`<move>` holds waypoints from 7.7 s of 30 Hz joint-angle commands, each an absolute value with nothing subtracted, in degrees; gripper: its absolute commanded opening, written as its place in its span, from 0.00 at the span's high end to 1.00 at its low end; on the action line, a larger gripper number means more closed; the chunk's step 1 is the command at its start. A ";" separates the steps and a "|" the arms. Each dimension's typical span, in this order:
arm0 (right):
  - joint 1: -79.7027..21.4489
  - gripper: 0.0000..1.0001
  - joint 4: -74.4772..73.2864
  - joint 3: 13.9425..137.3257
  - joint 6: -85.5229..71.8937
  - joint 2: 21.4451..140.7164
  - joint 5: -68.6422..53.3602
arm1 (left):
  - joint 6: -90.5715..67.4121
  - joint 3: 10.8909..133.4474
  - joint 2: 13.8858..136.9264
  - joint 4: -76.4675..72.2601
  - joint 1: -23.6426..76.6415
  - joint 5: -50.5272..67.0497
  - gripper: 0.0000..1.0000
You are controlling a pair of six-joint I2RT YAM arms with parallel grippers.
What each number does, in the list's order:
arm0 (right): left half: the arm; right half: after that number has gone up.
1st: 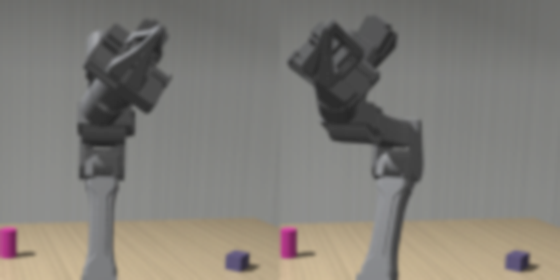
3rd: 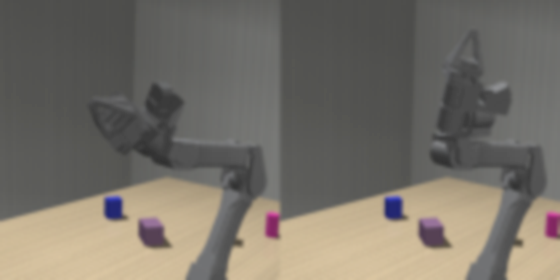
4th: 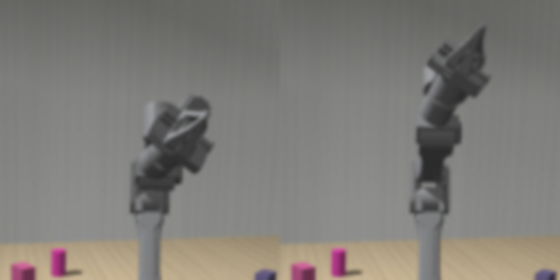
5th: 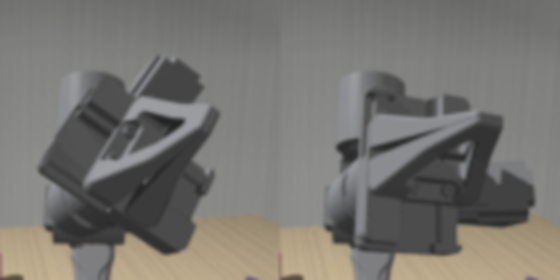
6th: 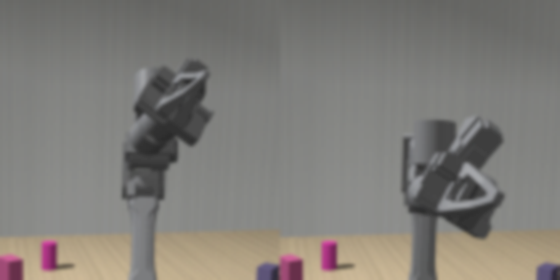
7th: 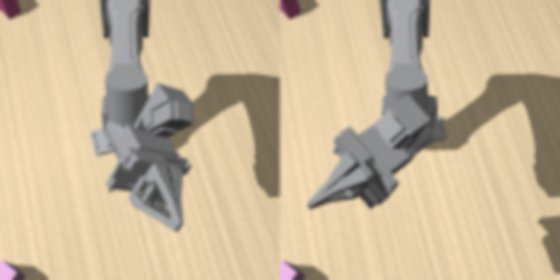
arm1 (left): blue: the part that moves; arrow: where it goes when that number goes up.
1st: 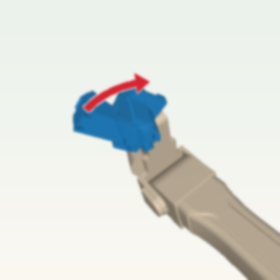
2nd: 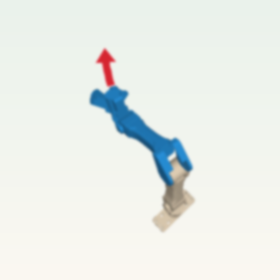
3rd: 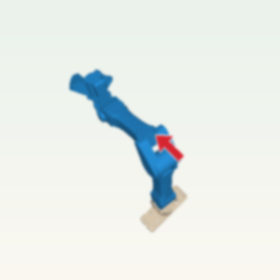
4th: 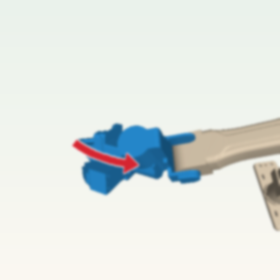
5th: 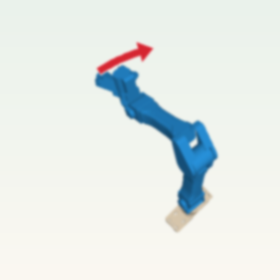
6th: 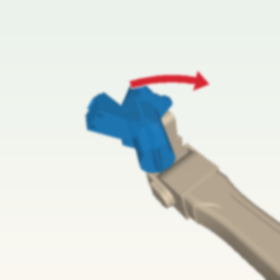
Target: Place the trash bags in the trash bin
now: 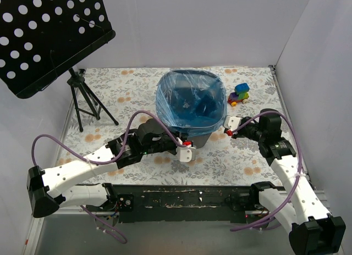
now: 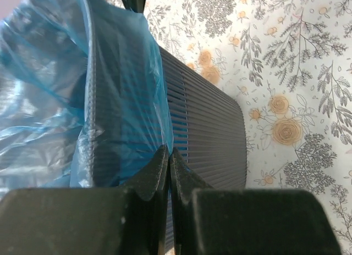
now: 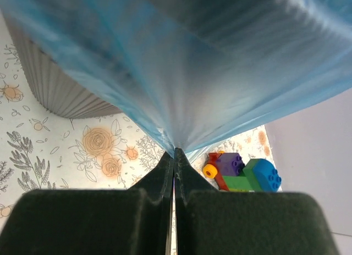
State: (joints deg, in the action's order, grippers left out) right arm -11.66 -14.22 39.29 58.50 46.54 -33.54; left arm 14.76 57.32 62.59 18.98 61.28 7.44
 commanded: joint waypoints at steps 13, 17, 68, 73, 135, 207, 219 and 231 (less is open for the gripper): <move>-12.04 0.84 -8.69 39.19 49.41 50.18 -31.04 | 3.98 55.53 56.53 24.68 61.70 1.58 0.39; -11.95 0.62 -12.12 42.88 44.66 48.00 -25.15 | -12.36 61.59 50.11 29.87 60.13 -3.24 0.25; -12.13 0.47 -19.16 68.38 26.46 55.72 -21.45 | -46.85 116.01 97.29 56.69 28.92 15.04 0.79; -12.04 0.48 -18.90 69.34 26.54 56.86 -21.71 | -44.83 119.78 97.73 57.30 28.92 13.35 1.00; -43.42 0.64 -15.47 112.06 2.29 104.59 -28.48 | -45.97 99.76 84.64 49.22 16.44 25.66 0.42; -34.36 0.48 -27.34 68.99 45.27 80.94 -9.77 | -70.66 63.37 86.66 15.91 13.62 56.69 1.00; -34.37 0.43 -33.83 77.24 41.93 78.58 -14.13 | -68.56 64.51 88.15 17.14 13.54 55.90 1.00; -34.89 0.50 -35.07 72.70 41.39 80.50 -25.05 | -68.38 65.66 89.30 16.87 13.45 55.81 1.00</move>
